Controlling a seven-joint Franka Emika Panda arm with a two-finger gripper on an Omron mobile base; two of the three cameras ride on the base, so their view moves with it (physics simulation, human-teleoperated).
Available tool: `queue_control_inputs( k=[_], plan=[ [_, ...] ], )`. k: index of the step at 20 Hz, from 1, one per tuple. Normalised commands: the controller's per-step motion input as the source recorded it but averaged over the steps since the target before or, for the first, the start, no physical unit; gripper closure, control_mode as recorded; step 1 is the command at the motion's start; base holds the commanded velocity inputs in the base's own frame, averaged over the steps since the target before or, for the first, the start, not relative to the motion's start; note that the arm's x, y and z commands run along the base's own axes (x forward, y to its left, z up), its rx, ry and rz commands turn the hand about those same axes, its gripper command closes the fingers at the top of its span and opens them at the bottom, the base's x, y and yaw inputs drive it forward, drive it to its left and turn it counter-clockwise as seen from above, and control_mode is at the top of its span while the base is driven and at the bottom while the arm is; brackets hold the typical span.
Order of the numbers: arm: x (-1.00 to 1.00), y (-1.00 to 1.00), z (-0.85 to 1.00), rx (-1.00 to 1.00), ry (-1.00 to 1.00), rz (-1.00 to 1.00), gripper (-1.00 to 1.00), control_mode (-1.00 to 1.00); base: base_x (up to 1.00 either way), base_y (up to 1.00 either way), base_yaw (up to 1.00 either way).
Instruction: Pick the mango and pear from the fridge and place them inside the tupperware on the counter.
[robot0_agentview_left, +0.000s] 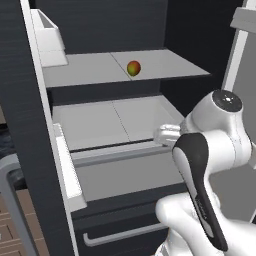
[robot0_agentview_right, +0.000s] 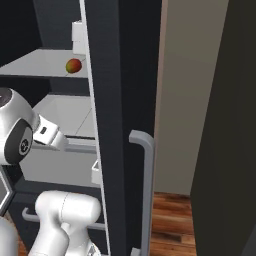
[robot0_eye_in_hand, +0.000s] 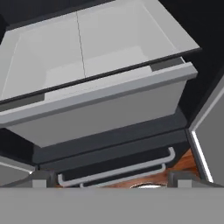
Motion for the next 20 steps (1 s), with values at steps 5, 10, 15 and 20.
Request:
queue_control_inputs(
  k=[5,10,15,20],
  plan=[
    [0.53,0.08,0.81,-0.04,-0.13,0.00,-1.00,-1.00,0.00,0.00,0.00],
    [0.64,0.06,0.86,-0.06,-0.12,0.00,-1.00,-1.00,0.00,0.00,0.00],
    [0.78,0.01,0.68,0.00,0.00,0.00,-1.00,-1.00,0.00,0.00,0.00],
    [0.82,0.06,0.19,0.00,0.00,0.00,-1.00,-1.00,0.00,0.00,0.00]
  ],
)
